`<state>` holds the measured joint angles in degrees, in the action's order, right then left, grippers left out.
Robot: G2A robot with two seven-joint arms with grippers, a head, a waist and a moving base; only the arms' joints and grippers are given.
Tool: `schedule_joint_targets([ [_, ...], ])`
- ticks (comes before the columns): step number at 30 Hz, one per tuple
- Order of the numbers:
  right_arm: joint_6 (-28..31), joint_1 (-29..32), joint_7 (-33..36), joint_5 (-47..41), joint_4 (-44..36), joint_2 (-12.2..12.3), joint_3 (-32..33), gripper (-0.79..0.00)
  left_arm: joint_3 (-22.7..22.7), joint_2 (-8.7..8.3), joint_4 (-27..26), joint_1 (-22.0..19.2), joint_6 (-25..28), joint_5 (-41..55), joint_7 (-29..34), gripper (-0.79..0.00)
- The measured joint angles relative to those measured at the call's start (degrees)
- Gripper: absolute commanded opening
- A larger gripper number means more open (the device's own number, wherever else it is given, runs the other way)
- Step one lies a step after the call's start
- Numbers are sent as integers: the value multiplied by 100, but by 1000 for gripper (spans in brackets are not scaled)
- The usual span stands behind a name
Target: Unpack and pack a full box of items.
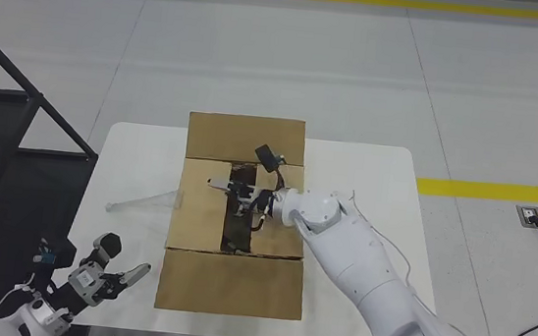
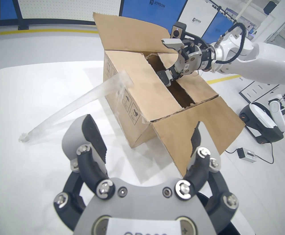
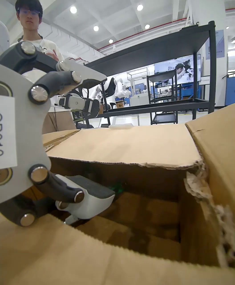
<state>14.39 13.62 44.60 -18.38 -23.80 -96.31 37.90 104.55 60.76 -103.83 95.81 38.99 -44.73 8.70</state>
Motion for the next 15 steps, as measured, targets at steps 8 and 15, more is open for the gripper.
schedule_joint_targets([
  [8,744,-88,288,-374,470,-229,133,0,-84,-1,-116,15,1,-108,-7,0],
  [15,1513,-154,1106,-866,614,-228,438,0,-202,-2,-255,-1,-19,-215,33,0],
])
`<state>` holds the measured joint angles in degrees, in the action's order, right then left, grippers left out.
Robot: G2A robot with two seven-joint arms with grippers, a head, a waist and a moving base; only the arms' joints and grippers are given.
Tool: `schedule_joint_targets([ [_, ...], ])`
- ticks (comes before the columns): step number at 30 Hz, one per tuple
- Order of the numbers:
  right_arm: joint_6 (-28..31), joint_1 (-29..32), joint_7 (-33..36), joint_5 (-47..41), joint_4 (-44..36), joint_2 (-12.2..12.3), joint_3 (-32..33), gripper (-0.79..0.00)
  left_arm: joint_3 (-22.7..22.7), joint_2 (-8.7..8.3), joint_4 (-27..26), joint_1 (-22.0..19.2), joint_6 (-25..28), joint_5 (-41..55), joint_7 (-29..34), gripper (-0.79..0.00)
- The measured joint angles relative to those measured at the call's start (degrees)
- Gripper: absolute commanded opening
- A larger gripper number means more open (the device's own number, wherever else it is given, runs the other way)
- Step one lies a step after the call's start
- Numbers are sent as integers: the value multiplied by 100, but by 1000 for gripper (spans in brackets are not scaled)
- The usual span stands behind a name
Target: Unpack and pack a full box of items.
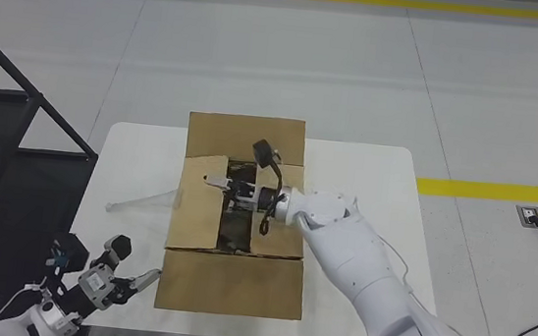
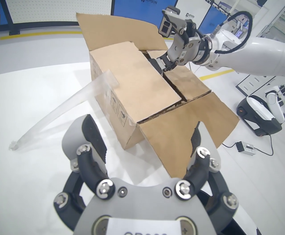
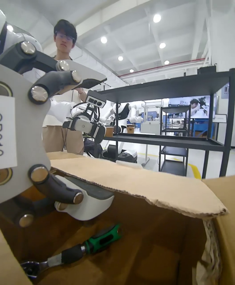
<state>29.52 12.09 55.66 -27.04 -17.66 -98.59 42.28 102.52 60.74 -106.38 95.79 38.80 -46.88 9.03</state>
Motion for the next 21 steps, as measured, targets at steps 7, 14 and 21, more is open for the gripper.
schedule_joint_targets([
  [7,360,-55,245,-67,-175,-90,71,0,-386,36,-325,-151,-782,-857,39,0],
  [14,667,-110,202,-15,-287,-232,61,0,-1011,113,-322,-525,-1846,-1437,151,0],
  [21,1154,-50,415,-19,-329,-353,46,0,-1270,178,-190,-873,-2532,-1280,277,0],
])
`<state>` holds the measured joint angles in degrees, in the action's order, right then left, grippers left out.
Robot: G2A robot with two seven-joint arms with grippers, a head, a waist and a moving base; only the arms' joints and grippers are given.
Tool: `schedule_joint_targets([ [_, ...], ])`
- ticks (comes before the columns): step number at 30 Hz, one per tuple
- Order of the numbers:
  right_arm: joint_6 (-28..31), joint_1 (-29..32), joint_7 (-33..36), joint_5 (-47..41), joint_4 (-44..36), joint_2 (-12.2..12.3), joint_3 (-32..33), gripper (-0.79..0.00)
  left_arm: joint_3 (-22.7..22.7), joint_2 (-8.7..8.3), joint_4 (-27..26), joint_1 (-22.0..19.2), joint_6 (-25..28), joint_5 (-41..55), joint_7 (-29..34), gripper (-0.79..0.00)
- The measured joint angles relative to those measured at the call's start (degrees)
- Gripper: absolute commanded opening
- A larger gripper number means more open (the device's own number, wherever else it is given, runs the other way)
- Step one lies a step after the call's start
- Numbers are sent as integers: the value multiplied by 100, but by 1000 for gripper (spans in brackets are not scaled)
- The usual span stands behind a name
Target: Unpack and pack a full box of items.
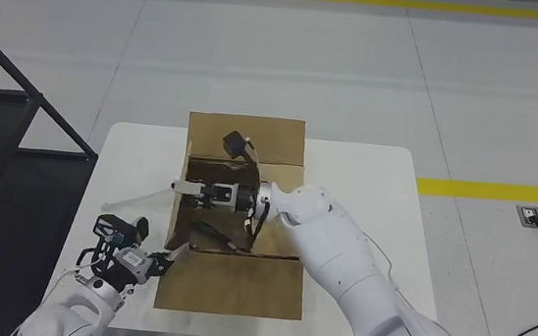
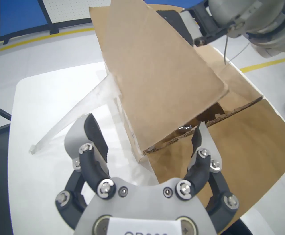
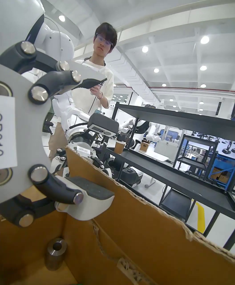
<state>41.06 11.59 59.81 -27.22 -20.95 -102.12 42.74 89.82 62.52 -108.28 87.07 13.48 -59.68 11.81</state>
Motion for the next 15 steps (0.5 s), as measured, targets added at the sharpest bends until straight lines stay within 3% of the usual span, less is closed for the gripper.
schedule_joint_targets([
  [7,211,-25,137,90,79,-52,7,0,207,14,40,-21,-262,173,-70,0],
  [15,540,-12,-199,340,201,98,140,0,892,-3,115,246,-267,627,-200,0],
])
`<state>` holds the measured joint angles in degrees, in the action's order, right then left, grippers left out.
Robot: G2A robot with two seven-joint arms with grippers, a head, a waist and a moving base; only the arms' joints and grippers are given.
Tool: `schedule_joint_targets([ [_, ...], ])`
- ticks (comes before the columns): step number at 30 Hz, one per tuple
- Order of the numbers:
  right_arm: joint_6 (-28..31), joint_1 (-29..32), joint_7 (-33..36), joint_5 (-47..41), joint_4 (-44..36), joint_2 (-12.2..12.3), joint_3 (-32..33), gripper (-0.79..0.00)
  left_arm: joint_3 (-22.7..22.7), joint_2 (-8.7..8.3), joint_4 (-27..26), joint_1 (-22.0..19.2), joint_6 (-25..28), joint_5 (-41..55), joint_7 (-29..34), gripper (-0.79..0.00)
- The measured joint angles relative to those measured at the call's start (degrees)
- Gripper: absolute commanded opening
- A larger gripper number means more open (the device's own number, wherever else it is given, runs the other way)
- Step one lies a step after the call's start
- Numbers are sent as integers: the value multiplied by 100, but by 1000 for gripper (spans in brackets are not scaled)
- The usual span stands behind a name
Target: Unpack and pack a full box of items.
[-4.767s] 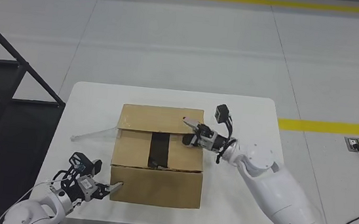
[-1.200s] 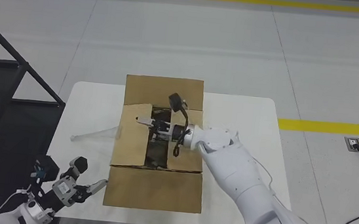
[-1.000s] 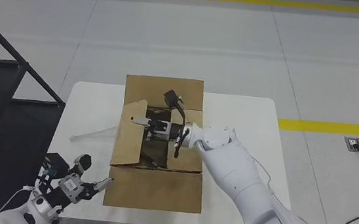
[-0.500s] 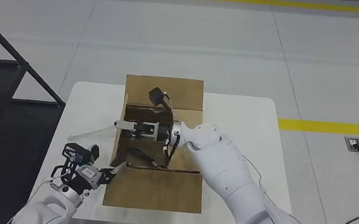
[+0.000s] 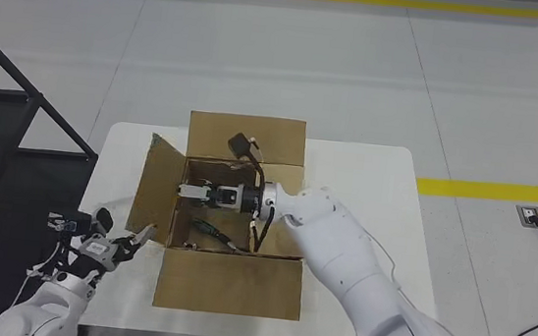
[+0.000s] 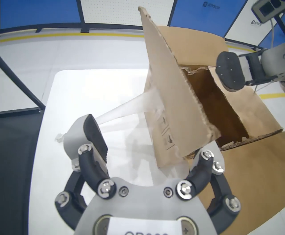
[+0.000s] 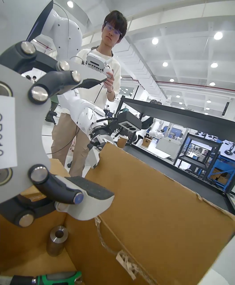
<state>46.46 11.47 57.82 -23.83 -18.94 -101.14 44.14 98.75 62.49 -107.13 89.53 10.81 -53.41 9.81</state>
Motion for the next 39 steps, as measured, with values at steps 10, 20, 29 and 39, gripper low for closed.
schedule_joint_targets([
  [10,303,217,-302,340,-376,353,246,0,228,-9,647,-128,-10,252,318,0],
  [20,141,848,-977,1124,-1678,699,425,0,58,-6,1264,-481,-25,111,501,0],
  [29,90,904,-986,1233,-1756,705,409,0,156,-6,1209,-458,24,172,393,0],
  [39,570,1415,-1328,2288,-2856,986,709,0,909,-6,18,319,433,831,-38,0],
])
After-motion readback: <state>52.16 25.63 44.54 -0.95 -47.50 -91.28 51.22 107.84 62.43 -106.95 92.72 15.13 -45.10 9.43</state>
